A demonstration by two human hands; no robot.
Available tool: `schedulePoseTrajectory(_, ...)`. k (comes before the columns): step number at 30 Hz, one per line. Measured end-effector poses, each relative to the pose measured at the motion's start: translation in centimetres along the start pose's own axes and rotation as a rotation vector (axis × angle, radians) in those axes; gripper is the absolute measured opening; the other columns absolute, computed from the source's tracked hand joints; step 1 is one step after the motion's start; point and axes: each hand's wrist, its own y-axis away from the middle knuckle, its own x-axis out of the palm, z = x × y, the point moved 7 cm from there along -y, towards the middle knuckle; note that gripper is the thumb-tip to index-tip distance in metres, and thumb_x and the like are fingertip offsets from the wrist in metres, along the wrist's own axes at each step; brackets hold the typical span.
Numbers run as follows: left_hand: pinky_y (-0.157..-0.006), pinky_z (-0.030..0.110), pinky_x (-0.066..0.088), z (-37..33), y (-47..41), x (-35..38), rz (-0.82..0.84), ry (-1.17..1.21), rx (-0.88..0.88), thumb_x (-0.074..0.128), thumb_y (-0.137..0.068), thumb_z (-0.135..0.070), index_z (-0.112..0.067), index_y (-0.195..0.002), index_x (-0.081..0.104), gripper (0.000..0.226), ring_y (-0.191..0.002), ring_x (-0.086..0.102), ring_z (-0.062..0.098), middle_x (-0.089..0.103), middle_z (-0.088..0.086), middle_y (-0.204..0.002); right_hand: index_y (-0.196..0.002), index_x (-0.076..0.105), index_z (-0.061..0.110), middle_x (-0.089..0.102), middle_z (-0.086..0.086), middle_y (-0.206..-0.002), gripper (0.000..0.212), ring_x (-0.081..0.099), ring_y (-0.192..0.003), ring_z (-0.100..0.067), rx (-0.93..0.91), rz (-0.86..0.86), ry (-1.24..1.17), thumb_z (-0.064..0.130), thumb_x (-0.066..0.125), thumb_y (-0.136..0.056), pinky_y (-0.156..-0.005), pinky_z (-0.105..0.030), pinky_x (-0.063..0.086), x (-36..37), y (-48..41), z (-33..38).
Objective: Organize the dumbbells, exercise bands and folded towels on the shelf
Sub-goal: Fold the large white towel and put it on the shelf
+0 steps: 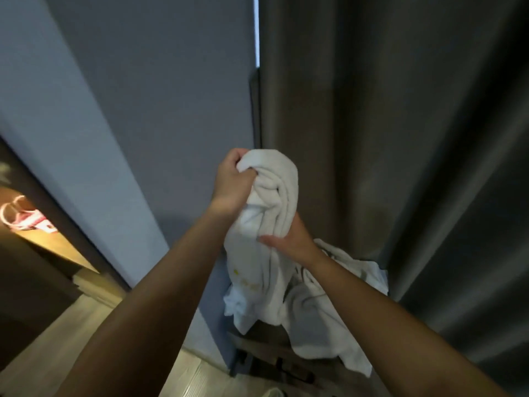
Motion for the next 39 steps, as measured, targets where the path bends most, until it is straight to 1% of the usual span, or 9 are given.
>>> schedulePoseTrajectory(2, -0.066, 0.029, 0.049, -3.3, 1.0, -0.8, -0.041, 0.056, 0.004, 0.054, -0.084, -0.005, -0.025, -0.076, 0.054, 0.022, -0.069, 0.057, 0.009, 0.061, -0.005, -0.074, -0.143, 0.038, 0.022, 0.050, 0.009, -0.138, 0.095, 0.048, -0.127, -0.005, 0.037, -0.038, -0.067, 0.037, 0.089, -0.064, -0.109, -0.032, 0.041, -0.2, 1.5, 1.5)
schedulePoseTrajectory(8, -0.067, 0.018, 0.049, -11.6, 3.8, -3.8, -0.163, 0.114, 0.184, 0.050, -0.088, 0.001, -0.022, -0.082, 0.053, 0.024, -0.074, 0.057, 0.002, 0.060, -0.005, -0.083, -0.100, 0.059, 0.036, 0.064, 0.015, -0.103, 0.025, 0.061, -0.101, -0.007, -0.007, -0.209, -0.307, 0.019, 0.072, -0.087, -0.093, -0.025, 0.049, -3.5, 4.4, 9.5)
schedulePoseTrajectory(11, -0.065, 0.014, 0.046, -13.9, 4.6, -5.9, -0.218, 0.093, 0.256, 0.048, -0.086, 0.007, -0.022, -0.081, 0.051, 0.030, -0.072, 0.053, 0.001, 0.057, -0.006, -0.081, -0.105, 0.061, 0.025, 0.067, 0.004, -0.102, 0.025, 0.063, -0.091, -0.002, -0.065, -0.281, -0.427, 0.012, 0.072, -0.086, -0.077, -0.013, 0.051, -5.1, 5.0, 12.9)
schedulePoseTrajectory(16, -0.062, 0.012, 0.043, -15.9, 6.2, -9.1, -0.248, -0.030, 0.360, 0.048, -0.084, 0.009, -0.018, -0.084, 0.052, 0.027, -0.064, 0.050, -0.009, 0.056, -0.008, -0.079, -0.110, 0.066, 0.019, 0.072, -0.005, -0.110, 0.031, 0.067, -0.106, -0.020, -0.091, -0.320, -0.719, 0.009, 0.074, -0.082, -0.093, -0.039, 0.054, -6.5, 5.0, 18.0)
schedulePoseTrajectory(20, -0.060, 0.013, 0.042, -15.5, 7.6, -11.8, -0.294, -0.134, 0.370, 0.050, -0.083, 0.007, -0.024, -0.085, 0.055, 0.032, -0.064, 0.051, -0.011, 0.058, -0.014, -0.078, -0.117, 0.065, 0.018, 0.072, -0.004, -0.112, 0.034, 0.068, -0.106, -0.019, -0.107, -0.222, -0.730, 0.015, 0.073, -0.084, -0.091, -0.037, 0.055, -6.4, 6.1, 21.3)
schedulePoseTrajectory(26, -0.057, 0.009, 0.038, -10.8, 10.0, -15.5, -0.312, -0.316, 0.239, 0.056, -0.088, -0.003, -0.015, -0.094, 0.054, 0.013, -0.070, 0.052, 0.001, 0.056, -0.012, -0.079, -0.125, 0.061, 0.014, 0.071, -0.007, -0.115, 0.040, 0.068, -0.104, -0.021, 0.100, -0.006, -0.618, 0.006, 0.066, -0.087, -0.095, -0.040, 0.053, -1.7, 10.4, 19.0)
schedulePoseTrajectory(32, -0.074, 0.038, 0.048, -5.2, 13.1, -20.5, -0.266, -0.348, 0.084, 0.057, -0.088, -0.027, -0.014, -0.095, 0.063, 0.016, -0.089, 0.061, 0.023, 0.066, 0.005, -0.095, -0.122, 0.063, 0.013, 0.073, -0.008, -0.110, 0.041, 0.070, -0.099, -0.022, 0.314, 0.243, -0.659, 0.004, 0.068, -0.083, -0.080, -0.033, 0.058, 5.3, 13.2, 16.6)
schedulePoseTrajectory(36, -0.082, 0.043, 0.054, -2.9, 14.4, -24.8, -0.234, -0.297, 0.034, 0.055, -0.083, -0.042, -0.023, -0.095, 0.065, 0.024, -0.090, 0.064, 0.016, 0.068, -0.004, -0.093, -0.123, 0.062, 0.008, 0.072, -0.013, -0.111, 0.053, 0.069, -0.101, -0.027, 0.404, 0.331, -0.672, 0.007, 0.072, -0.072, -0.080, -0.036, 0.057, 10.9, 13.4, 15.8)
schedulePoseTrajectory(39, -0.084, 0.039, 0.056, -1.1, 14.2, -28.5, -0.177, -0.271, 0.020, 0.059, -0.081, -0.047, -0.021, -0.107, 0.066, 0.038, -0.094, 0.066, 0.010, 0.069, -0.008, -0.100, -0.115, 0.065, 0.008, 0.074, -0.013, -0.102, 0.034, 0.072, -0.091, -0.025, 0.473, 0.326, -0.699, -0.001, 0.065, -0.082, -0.076, -0.035, 0.059, 15.1, 13.4, 15.5)
